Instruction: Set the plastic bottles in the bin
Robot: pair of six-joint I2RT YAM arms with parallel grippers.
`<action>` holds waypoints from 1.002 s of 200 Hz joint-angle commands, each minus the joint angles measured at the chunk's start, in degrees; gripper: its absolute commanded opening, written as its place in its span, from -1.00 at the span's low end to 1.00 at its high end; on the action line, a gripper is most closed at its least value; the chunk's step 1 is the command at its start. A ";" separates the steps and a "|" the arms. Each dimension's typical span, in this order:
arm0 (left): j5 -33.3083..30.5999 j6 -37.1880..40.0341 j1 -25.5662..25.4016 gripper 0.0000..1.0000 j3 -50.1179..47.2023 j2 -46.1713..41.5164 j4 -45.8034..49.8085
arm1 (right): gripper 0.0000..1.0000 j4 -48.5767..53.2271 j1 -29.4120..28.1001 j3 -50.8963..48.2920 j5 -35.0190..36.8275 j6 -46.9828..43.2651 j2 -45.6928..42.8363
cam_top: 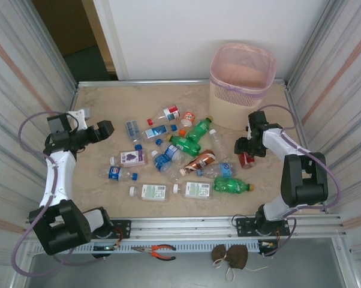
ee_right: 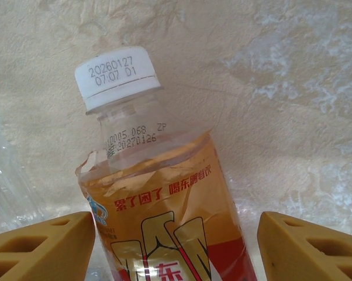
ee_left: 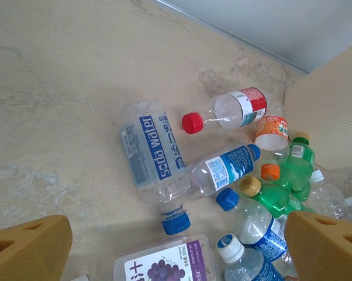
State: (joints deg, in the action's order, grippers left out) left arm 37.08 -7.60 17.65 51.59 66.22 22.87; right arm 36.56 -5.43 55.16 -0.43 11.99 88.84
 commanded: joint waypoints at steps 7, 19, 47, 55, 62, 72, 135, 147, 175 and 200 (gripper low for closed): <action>1.53 -0.33 0.38 0.88 -0.23 -0.77 -0.37 | 0.49 0.62 -0.02 1.75 -2.54 0.33 1.61; 1.55 -0.31 0.28 0.88 -0.25 -0.74 -0.38 | 0.50 0.54 -0.15 1.99 -2.82 0.10 2.28; 1.54 -0.30 0.29 0.88 -0.19 -0.57 -0.43 | 0.52 0.49 -0.45 2.68 -2.95 -0.39 3.93; 1.64 -0.31 0.32 0.88 -0.18 -0.49 -0.37 | 0.52 0.45 -0.54 2.76 -2.79 -0.47 4.37; 1.68 -0.31 0.34 0.88 -0.21 -0.43 -0.38 | 0.51 0.49 -0.55 2.79 -2.58 -0.45 4.73; 1.98 -0.26 0.29 0.88 -0.25 -0.40 -0.46 | 0.50 0.53 -0.55 2.73 -1.89 -0.39 5.13; 2.16 -0.35 0.28 0.88 -0.24 -0.15 -0.46 | 0.34 0.62 0.10 1.71 0.33 0.53 4.13; 2.25 -0.31 0.38 0.88 -0.23 -0.22 -0.46 | 0.30 0.53 0.23 1.58 0.42 0.67 3.41; 2.47 -0.31 0.35 0.88 -0.35 -0.38 -0.46 | 0.18 0.62 0.65 1.20 0.43 1.11 1.66; 2.70 -0.40 0.36 0.88 -0.44 -0.39 -0.55 | 0.08 1.28 0.94 1.04 0.62 1.37 -0.50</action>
State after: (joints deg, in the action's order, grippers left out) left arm 38.00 -7.60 17.65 51.59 66.22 22.85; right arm 36.32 -5.04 56.47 -0.93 12.03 91.83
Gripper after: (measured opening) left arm 0.938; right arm 0.579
